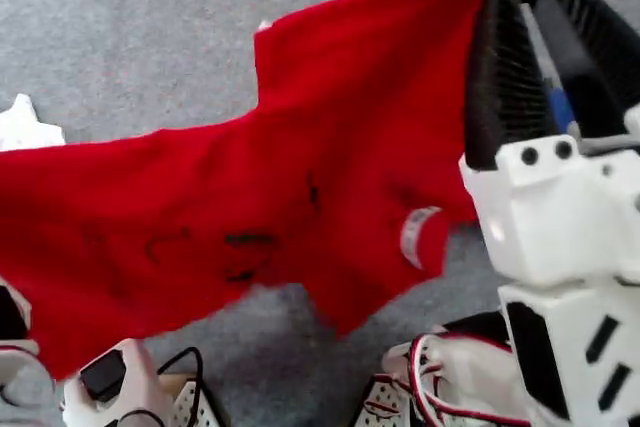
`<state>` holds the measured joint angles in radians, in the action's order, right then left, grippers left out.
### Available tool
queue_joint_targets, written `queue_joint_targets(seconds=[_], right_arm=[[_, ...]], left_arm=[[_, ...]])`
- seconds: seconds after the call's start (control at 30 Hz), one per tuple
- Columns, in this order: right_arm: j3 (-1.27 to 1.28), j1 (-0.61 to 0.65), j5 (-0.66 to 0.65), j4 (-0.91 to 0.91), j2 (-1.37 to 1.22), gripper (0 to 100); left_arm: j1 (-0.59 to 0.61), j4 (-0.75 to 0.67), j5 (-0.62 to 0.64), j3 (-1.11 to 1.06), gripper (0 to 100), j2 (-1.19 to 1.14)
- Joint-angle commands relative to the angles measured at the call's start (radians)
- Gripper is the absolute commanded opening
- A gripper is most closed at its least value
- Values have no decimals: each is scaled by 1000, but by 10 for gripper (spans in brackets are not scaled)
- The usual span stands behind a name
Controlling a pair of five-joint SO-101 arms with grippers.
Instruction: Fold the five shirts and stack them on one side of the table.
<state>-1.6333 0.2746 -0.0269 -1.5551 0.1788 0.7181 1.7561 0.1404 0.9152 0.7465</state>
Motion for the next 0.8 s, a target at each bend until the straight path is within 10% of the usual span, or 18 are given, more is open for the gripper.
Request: queue_joint_targets(seconds=[0.0,0.77], right_arm=[[94,-11,9,81,38,13],[549,121,-35,221,305,13]], left_arm=[[12,5,-14,-21,29,21],[16,-232,-97,-570,29,419]])
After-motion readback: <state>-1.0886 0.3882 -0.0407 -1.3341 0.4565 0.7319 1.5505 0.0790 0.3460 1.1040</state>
